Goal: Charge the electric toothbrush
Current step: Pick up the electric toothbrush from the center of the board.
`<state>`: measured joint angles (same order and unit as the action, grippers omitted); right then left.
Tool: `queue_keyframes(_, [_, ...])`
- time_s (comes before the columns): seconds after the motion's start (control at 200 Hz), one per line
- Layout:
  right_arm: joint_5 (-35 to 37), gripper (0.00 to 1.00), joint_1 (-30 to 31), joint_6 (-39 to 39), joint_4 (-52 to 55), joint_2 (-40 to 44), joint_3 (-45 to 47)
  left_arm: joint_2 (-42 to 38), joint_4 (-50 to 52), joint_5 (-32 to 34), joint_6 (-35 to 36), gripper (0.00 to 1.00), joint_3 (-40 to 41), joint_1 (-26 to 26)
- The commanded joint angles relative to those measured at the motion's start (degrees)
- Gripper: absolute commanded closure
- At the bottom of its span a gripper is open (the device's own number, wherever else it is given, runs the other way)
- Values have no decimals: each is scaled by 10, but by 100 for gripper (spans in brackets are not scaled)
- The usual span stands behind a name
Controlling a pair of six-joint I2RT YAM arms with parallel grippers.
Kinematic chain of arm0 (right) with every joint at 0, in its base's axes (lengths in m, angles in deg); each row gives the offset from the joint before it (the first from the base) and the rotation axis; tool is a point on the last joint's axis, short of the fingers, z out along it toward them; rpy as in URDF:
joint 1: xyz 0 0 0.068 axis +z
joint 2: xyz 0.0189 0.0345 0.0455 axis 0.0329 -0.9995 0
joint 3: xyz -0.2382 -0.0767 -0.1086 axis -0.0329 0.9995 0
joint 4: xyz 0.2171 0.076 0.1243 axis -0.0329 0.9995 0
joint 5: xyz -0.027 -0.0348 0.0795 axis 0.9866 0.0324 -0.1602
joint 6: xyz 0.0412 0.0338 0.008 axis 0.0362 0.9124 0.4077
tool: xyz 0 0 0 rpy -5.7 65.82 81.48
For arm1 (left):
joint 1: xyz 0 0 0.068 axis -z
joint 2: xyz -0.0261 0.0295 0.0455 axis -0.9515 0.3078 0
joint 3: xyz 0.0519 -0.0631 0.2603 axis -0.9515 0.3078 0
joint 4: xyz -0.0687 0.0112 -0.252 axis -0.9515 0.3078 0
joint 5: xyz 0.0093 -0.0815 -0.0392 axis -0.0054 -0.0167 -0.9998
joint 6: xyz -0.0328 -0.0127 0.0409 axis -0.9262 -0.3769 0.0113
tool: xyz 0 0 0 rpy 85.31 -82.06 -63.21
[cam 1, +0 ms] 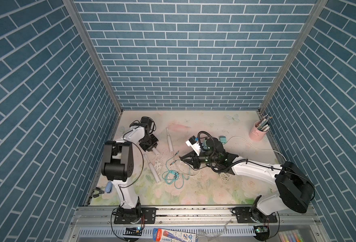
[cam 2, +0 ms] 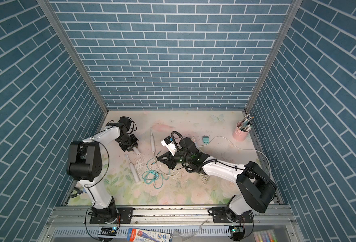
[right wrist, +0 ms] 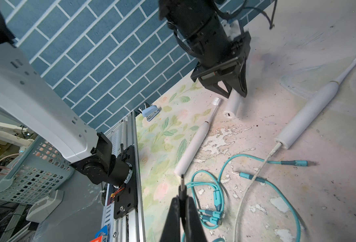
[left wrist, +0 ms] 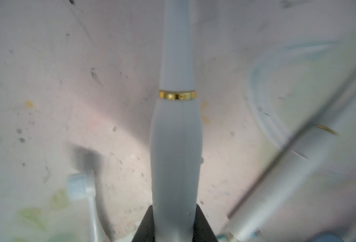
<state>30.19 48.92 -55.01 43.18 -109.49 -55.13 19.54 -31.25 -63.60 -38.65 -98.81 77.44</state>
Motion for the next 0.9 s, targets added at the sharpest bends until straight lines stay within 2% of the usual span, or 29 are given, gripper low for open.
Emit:
queue_keyframes(0.0, [-26,100,4,19,-20,2,-11,-101,-88,-82,-27,100,40,15])
queue_keyframes(0.19, [-42,100,-7,30,-34,15,-2,-244,-225,-141,-78,100,148,20])
queue_keyframes(0.275, [-35,100,-15,30,-8,12,-13,-274,-181,-127,-73,100,139,26])
queue_keyframes(0.525, [93,100,23,-66,106,38,-38,-277,-39,-95,-135,100,117,53])
queue_keyframes(0.69, [52,100,28,-45,93,10,-48,-285,-67,-71,-189,100,129,101])
queue_keyframes(0.895, [-41,100,15,13,-8,12,-14,-343,-281,-94,-241,100,221,116])
